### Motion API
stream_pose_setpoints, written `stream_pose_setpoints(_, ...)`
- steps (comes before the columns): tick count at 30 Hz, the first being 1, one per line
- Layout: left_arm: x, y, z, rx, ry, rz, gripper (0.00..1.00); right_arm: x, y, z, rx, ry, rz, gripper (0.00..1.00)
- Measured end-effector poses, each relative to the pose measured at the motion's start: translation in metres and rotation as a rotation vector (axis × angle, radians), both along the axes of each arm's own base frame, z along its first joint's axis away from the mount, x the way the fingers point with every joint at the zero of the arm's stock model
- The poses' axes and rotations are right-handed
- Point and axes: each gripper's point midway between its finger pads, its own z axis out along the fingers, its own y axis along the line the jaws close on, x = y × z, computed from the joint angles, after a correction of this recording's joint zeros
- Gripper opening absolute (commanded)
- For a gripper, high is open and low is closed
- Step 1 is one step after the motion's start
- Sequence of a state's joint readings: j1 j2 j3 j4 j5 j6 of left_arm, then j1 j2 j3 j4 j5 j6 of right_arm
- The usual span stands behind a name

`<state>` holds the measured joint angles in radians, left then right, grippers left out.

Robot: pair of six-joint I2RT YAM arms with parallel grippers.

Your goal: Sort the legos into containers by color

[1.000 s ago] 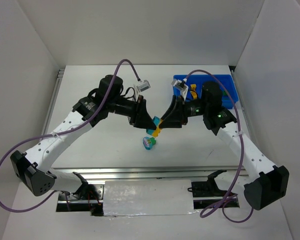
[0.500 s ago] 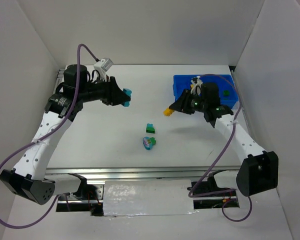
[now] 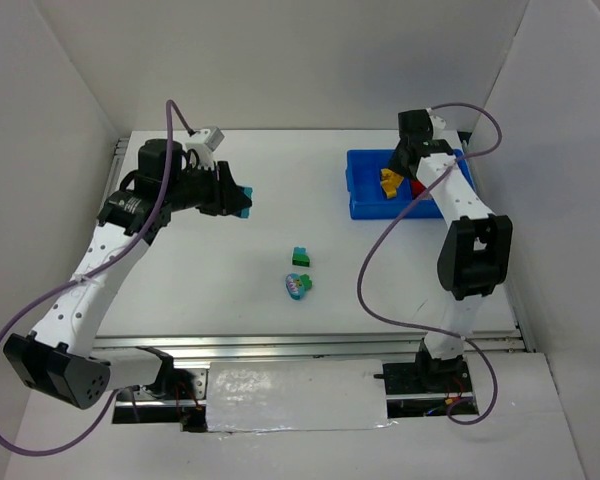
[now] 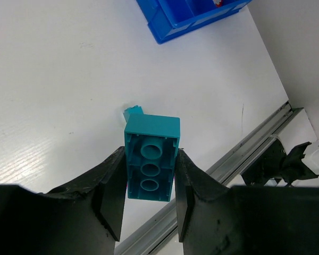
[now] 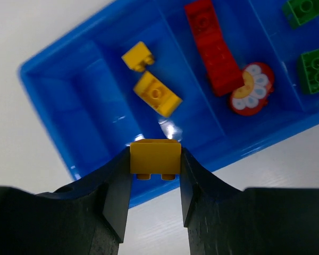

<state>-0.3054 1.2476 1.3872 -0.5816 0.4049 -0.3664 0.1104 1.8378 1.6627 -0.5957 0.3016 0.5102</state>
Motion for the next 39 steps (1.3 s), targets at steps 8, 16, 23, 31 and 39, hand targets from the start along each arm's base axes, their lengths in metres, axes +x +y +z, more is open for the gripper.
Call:
stream_pose_setpoints(8,0.008,-0.003,-0.014,0.007,0.037,0.0,0.0,0.025,-0.012,-0.025,-0.053,0.085,-0.023,0.28)
stream_pose_setpoints(16,0.01,-0.009,-0.025,0.003,0.073,-0.027,0.0,0.033,-0.005,-0.021,-0.029,0.087,0.008,0.75)
stream_pose_setpoints(23,0.009,-0.019,-0.026,-0.034,0.092,-0.082,0.0,0.044,0.019,0.01,0.069,0.024,0.12,0.79)
stream_pose_setpoints(31,0.001,-0.055,-0.029,-0.116,0.147,-0.188,0.0,-0.06,-0.006,0.105,0.225,-0.136,-0.021,0.87)
stream_pose_setpoints(39,-0.026,-0.104,-0.049,-0.097,0.206,-0.331,0.0,-0.15,-0.08,0.123,0.221,-0.246,-0.329,0.85)
